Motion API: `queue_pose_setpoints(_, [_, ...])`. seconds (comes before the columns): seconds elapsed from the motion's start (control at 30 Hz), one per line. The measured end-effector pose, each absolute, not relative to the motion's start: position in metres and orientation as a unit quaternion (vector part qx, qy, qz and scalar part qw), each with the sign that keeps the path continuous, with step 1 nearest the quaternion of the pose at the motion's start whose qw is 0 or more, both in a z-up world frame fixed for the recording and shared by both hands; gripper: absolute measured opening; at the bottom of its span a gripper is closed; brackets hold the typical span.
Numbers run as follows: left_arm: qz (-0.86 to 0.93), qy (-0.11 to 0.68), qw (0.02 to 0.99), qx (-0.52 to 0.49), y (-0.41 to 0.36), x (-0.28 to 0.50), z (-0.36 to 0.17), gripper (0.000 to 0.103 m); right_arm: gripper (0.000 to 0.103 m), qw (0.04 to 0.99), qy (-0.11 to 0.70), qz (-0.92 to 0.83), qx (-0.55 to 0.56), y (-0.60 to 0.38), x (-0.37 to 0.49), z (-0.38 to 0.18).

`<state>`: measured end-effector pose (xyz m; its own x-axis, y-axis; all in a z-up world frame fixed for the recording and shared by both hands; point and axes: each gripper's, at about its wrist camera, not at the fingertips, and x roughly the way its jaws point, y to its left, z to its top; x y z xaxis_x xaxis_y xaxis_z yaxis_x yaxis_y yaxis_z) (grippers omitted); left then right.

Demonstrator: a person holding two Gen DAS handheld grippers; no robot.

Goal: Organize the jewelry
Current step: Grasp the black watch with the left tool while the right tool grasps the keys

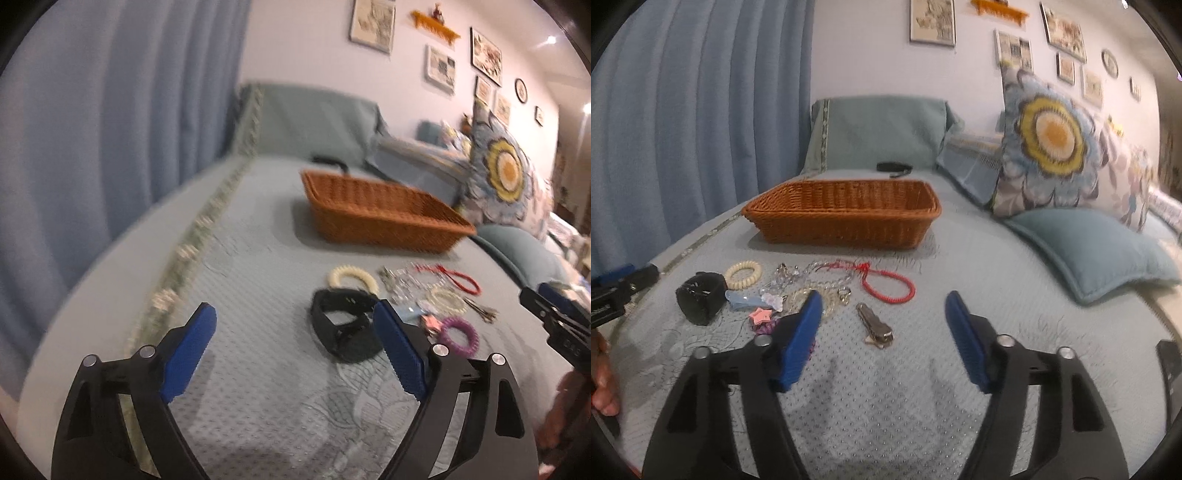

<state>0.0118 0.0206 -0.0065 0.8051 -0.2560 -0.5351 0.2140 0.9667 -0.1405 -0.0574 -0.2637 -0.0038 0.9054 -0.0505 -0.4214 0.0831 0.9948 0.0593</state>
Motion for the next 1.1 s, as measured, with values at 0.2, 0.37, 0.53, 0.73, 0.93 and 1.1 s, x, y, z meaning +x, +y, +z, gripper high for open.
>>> queue_pose_setpoints(0.2, [-0.185, 0.396, 0.895, -0.085, 0.032, 0.068, -0.011, 0.066, 0.057, 0.961, 0.269, -0.014, 0.069, -0.286, -0.042, -0.010])
queue_pose_setpoints(0.37, [-0.212, 0.443, 0.864, -0.109, 0.031, 0.091, -0.023, 0.056, 0.056, 0.949, 0.313, 0.007, 0.039, -0.285, -0.025, -0.016])
queue_pose_setpoints(0.53, [-0.223, 0.470, 0.846, -0.114, 0.024, 0.100, -0.035, 0.054, 0.056, 0.938, 0.344, 0.026, 0.029, -0.284, -0.008, -0.021])
queue_pose_setpoints(0.73, [-0.208, 0.486, 0.845, -0.077, 0.007, 0.106, -0.032, 0.048, 0.052, 0.927, 0.373, 0.026, 0.018, -0.279, 0.013, -0.028])
queue_pose_setpoints(0.93, [-0.184, 0.489, 0.852, -0.039, 0.001, 0.106, -0.031, 0.025, 0.023, 0.923, 0.382, 0.041, -0.015, -0.262, 0.017, -0.034])
queue_pose_setpoints(1.1, [-0.193, 0.479, 0.856, -0.033, -0.002, 0.094, -0.030, 0.006, 0.021, 0.926, 0.375, 0.051, -0.001, -0.266, 0.010, -0.032])
